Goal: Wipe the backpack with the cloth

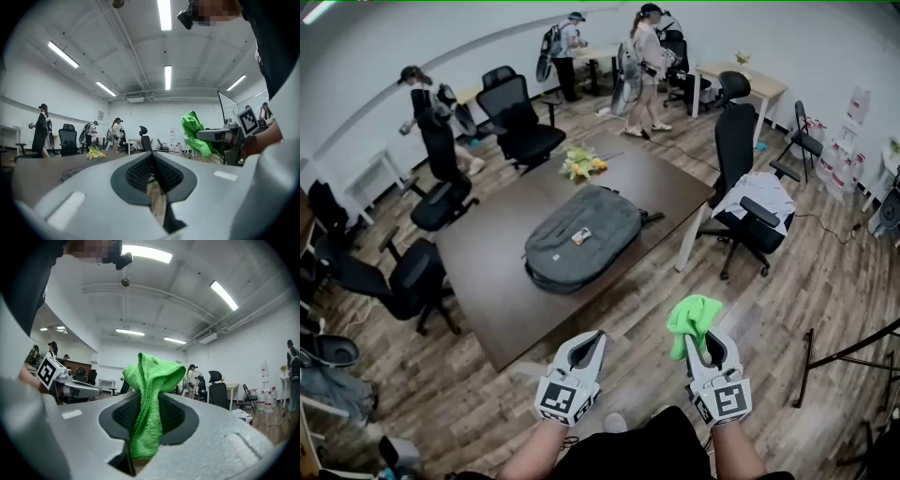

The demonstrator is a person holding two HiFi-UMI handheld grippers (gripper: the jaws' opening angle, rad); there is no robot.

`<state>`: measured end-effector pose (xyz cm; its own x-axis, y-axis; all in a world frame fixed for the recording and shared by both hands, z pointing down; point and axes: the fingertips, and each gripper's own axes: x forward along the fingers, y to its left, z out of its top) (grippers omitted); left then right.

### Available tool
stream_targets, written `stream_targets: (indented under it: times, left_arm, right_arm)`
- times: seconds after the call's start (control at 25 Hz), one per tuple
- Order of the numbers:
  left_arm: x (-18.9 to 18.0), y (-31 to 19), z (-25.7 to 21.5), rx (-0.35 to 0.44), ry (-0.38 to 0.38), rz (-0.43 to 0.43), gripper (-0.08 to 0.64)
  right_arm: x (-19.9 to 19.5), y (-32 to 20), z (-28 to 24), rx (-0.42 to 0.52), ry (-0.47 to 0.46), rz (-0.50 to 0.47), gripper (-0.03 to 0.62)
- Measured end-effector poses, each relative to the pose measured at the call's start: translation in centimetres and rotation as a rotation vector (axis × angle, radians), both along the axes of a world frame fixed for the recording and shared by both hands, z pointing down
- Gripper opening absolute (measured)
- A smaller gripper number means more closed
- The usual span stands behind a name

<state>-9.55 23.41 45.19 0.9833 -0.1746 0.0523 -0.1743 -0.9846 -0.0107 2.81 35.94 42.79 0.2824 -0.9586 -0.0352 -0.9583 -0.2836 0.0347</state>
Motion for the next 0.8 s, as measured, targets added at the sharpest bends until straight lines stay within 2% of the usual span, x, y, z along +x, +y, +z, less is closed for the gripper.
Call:
stream_targets:
  times: [0.2, 0.44, 0.8]
  left_arm:
    - [0.4, -1.3, 1.0, -0.023, 0.004, -0.012, 0.017]
    - [3.9, -4.3, 0.8, -0.016, -0.005, -0.041, 0.017]
    - [10.7, -10.1, -0.5, 0.005, 0.015, -0.126, 0.017]
  right_arm:
    - [0.9, -1.1, 0.0, 0.014, -0.025, 0.016, 0.104]
    - [5.8, -4.8, 1.0, 0.008, -0.078, 0.008, 0.104]
    - [12.7, -13.0, 0.7, 0.013, -0.071, -0.126, 0.103]
